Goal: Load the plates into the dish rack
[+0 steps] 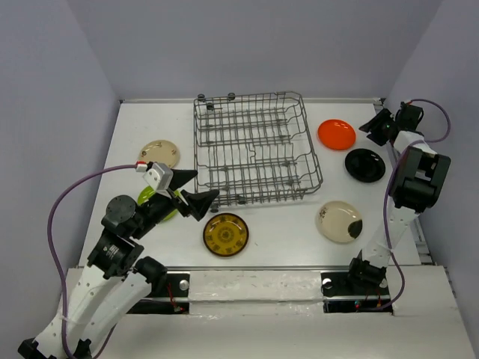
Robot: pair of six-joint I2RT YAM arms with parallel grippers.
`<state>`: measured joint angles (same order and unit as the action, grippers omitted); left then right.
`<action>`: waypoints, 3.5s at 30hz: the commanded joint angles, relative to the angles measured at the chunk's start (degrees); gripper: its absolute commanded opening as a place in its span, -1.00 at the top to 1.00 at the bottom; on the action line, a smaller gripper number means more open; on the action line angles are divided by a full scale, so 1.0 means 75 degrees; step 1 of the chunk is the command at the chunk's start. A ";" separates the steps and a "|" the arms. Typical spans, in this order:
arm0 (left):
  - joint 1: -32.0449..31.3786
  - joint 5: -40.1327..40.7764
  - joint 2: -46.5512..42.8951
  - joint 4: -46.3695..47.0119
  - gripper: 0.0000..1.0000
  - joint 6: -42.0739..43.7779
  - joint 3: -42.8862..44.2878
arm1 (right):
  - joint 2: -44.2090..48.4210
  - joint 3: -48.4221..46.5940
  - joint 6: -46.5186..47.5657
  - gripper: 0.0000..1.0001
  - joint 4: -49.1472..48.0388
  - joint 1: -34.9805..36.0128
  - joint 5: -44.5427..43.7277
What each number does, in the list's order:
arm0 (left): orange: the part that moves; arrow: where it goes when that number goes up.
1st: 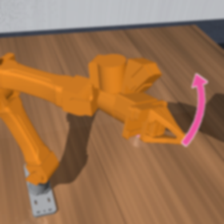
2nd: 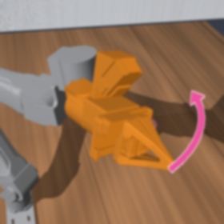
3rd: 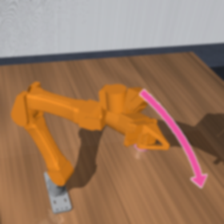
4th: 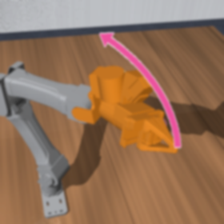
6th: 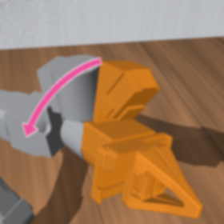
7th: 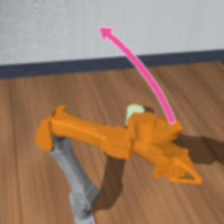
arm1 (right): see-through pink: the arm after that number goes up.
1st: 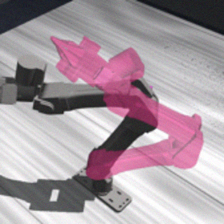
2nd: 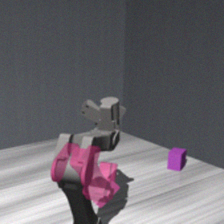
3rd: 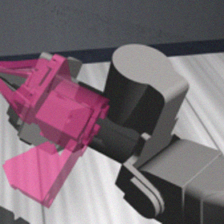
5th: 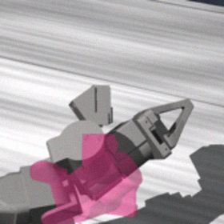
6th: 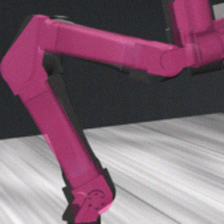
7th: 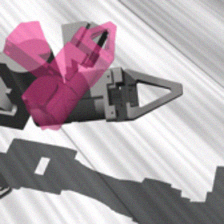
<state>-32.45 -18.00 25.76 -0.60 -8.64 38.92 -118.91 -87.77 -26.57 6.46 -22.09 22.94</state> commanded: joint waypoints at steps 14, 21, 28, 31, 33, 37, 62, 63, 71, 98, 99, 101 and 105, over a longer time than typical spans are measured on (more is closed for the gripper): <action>0.0037 -0.0248 0.0597 0.0408 -0.98 0.0227 0.0167 | -0.1851 -0.2114 0.0238 -0.06 0.0357 -0.0043 0.0913; 0.0072 -0.0214 0.0655 0.0432 -0.98 0.0215 0.0143 | -0.2320 -0.2033 0.0378 -0.06 0.0463 0.0027 0.1452; 0.0142 -0.0190 0.0714 0.0455 -0.98 0.0192 0.0120 | -0.2438 -0.1880 0.0367 0.16 0.0451 0.0027 0.1851; 0.0178 -0.0202 0.0761 0.0455 -0.98 0.0180 0.0108 | -0.2520 -0.1892 0.0250 0.29 0.0405 0.0027 0.1921; 0.0201 -0.0213 0.0784 0.0455 -0.98 0.0192 0.0108 | -0.2543 -0.1892 0.0121 0.38 0.0358 0.0027 0.1910; 0.0283 -0.0214 0.0808 0.0455 -0.98 0.0192 0.0108 | -0.2369 -0.1728 -0.0102 0.85 0.0019 0.0027 0.1817; 0.0518 0.1098 0.0340 0.0409 -0.98 -0.0593 0.0014 | 0.3751 0.0407 0.2755 0.86 -0.0499 0.4779 -0.8642; 0.0518 0.1215 0.0304 0.0373 -0.98 -0.0605 0.0026 | 0.3692 0.0289 0.2954 0.86 -0.0428 0.5040 -0.8985; 0.0237 0.2294 0.0046 0.0104 -0.98 -0.0734 0.0038 | 0.2579 -0.0637 0.4221 0.86 0.0181 0.6635 -1.1248; -0.0068 0.2681 -0.0235 0.0092 -0.98 -0.0734 0.0026 | 0.0223 -0.1259 0.3765 0.86 0.1178 0.7409 -1.1133; -0.0068 0.2681 -0.0212 0.0092 -0.98 -0.0734 0.0026 | 0.0153 -0.1270 0.3765 0.86 0.1178 0.7410 -1.1156; -0.0068 0.2670 -0.0212 0.0092 -0.98 -0.0723 0.0026 | 0.0012 -0.1282 0.3765 0.86 0.1178 0.7491 -1.1191; -0.0068 0.2681 -0.0188 0.0092 -0.98 -0.0734 0.0026 | -0.0245 -0.1352 0.3847 0.86 0.1190 0.7574 -1.1320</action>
<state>-32.69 1.58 24.25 -2.04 -14.24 38.92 -119.00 -95.26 2.92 15.57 33.45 -60.84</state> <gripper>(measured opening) 0.990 0.091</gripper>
